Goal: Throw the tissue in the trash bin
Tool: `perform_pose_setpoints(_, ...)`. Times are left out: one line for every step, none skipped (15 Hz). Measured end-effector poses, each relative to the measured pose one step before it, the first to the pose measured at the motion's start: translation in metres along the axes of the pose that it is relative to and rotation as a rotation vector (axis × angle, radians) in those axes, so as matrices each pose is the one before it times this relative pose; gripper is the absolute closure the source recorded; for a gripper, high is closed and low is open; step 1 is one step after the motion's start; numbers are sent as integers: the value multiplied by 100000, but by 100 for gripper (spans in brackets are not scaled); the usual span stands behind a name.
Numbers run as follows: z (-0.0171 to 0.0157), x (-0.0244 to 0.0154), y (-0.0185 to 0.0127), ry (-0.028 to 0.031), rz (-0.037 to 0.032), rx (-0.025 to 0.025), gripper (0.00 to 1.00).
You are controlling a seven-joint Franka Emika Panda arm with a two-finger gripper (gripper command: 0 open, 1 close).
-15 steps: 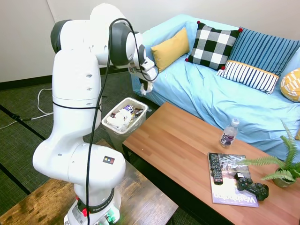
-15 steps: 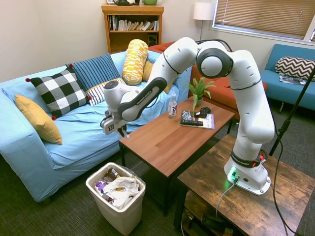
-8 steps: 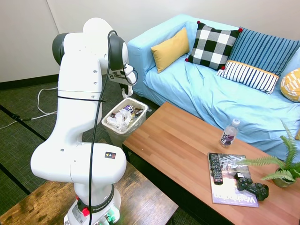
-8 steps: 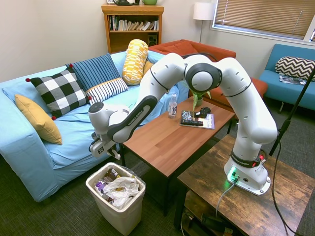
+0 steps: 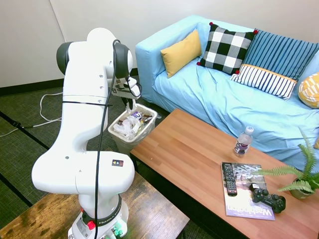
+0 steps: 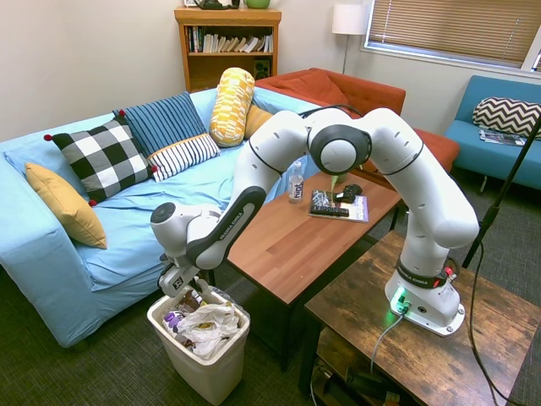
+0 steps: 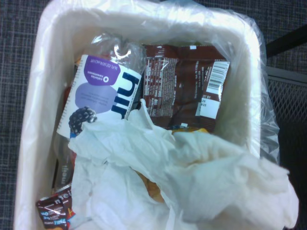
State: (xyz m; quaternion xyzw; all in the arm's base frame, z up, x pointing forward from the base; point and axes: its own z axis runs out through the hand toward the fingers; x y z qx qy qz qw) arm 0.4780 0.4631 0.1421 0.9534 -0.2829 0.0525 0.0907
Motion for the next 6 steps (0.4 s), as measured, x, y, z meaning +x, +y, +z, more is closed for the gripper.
perform_pose_setpoints(267, -263, -5, 356, -473, -373, 0)
perform_pose_setpoints(99, -273, -18, 502, -505, -250, 0)
perform_pose_setpoints(-4, -195, -21, 474, -293, -101, 0)
perform_pose_setpoints(36, -153, 10, 561, -203, -194, 0)
perform_pose_setpoints(6, -64, 3, 601, -167, -123, 0)
perform_pose_setpoints(-89, 50, 5, 319, 15, -12, 0)
